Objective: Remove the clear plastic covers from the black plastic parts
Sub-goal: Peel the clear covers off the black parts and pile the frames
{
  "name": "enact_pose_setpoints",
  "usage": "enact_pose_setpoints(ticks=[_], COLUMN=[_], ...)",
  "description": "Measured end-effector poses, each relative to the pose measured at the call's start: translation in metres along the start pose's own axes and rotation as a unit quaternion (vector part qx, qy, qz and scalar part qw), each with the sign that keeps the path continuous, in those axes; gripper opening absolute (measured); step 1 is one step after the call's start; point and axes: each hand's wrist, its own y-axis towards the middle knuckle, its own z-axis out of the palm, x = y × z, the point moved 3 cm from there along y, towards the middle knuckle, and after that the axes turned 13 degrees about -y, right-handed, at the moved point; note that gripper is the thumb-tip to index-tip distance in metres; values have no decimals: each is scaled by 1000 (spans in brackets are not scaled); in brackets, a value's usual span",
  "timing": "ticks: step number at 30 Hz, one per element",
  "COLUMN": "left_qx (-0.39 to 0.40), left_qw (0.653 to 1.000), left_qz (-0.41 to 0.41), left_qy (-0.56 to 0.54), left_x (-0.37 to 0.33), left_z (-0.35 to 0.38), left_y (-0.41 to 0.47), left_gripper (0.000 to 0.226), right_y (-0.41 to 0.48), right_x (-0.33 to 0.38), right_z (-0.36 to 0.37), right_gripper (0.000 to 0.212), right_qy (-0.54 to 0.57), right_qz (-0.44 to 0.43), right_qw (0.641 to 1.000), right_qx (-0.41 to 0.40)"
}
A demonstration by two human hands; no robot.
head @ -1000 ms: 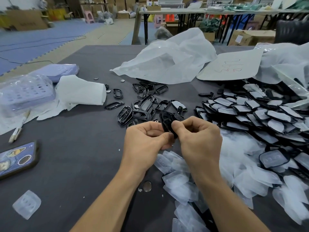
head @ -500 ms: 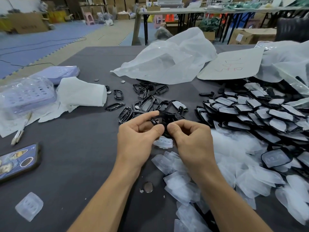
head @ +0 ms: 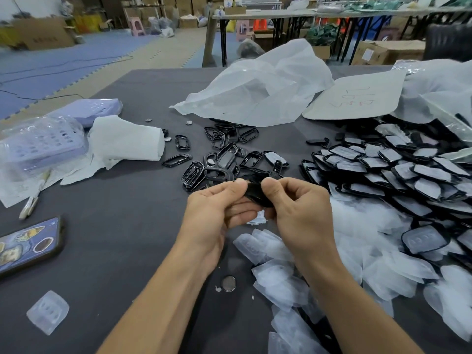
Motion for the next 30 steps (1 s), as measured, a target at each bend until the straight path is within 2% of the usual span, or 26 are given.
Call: enact_pose_setpoints(ticks=[3, 7, 9, 13, 19, 23, 27, 30], left_qx=[38, 64, 61, 38, 21, 17, 12, 11], left_qw=[998, 997, 998, 997, 998, 999, 999, 999], left_qz=[-49, -32, 1, 43, 44, 42, 45, 43], left_qy=[-26, -2, 28, 50, 24, 22, 21, 23], left_x=[-1, -2, -2, -1, -3, -3, -2, 0], left_z=[2, -1, -2, -1, 0, 0, -1, -2], left_y=[0, 0, -1, -3, -3, -3, -1, -1], left_gripper=[24, 16, 9, 25, 17, 20, 17, 12], right_y=[0, 1, 0, 3, 3, 2, 4, 5], right_x=[0, -2, -1, 0, 5, 6, 3, 2], right_z=[-3, -3, -3, -4, -3, -3, -3, -4], right_gripper=[34, 32, 29, 30, 40, 42, 54, 48], right_qy=[20, 42, 46, 70, 161, 170, 172, 163], right_qz=[8, 32, 37, 57, 126, 128, 123, 113], right_qw=[1000, 999, 998, 995, 975, 973, 974, 978], right_qx=[-7, -4, 3, 32, 85, 92, 77, 64])
